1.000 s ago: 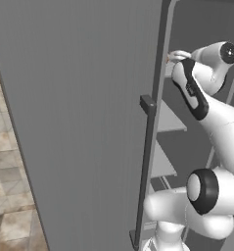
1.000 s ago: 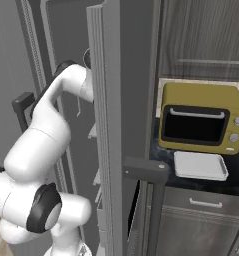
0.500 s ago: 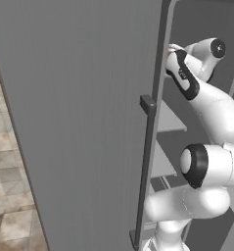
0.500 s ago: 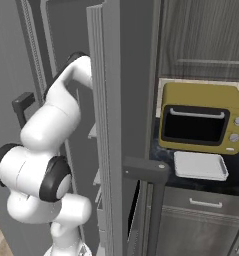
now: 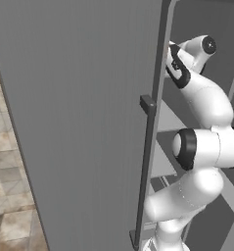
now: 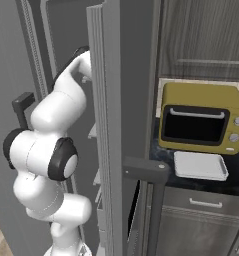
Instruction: Take the sweet potato and tomato out of the freezer and place them in the tupperware container on the counter. Then put the tupperware containing the vegetables back in the freezer.
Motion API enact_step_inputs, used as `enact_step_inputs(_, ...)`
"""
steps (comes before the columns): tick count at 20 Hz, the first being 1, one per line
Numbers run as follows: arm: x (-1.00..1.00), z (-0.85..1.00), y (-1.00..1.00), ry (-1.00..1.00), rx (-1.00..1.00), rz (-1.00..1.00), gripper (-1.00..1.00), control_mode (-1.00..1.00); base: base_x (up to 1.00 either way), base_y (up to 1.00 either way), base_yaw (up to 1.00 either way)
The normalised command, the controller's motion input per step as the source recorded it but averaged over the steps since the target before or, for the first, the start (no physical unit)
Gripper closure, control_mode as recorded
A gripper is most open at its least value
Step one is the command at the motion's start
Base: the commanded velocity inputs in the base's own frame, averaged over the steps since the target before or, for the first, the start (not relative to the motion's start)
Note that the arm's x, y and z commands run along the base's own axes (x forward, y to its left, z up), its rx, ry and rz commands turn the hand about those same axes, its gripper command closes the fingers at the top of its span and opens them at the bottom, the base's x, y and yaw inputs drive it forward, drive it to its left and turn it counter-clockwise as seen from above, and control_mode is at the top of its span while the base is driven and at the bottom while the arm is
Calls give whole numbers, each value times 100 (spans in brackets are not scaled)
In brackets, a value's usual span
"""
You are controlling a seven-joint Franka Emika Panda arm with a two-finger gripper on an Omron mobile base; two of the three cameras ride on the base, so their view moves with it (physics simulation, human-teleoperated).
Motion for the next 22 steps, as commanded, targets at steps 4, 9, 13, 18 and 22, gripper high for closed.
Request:
enact_step_inputs(4, 31, 0, 0, 1, 1, 0, -100, -100, 0, 0, 0)
enact_step_inputs(9, 22, -3, 0, 4, 2, 0, -100, -100, 0, 0, 0)
enact_step_inputs(13, 17, -6, 0, 6, 3, 0, -100, -100, 0, 0, 0)
enact_step_inputs(18, 11, -10, 0, 6, 3, 1, -100, -100, 0, 0, 0)
enact_step_inputs(22, 16, -11, 0, 4, 1, 1, -100, -100, 0, 0, 0)
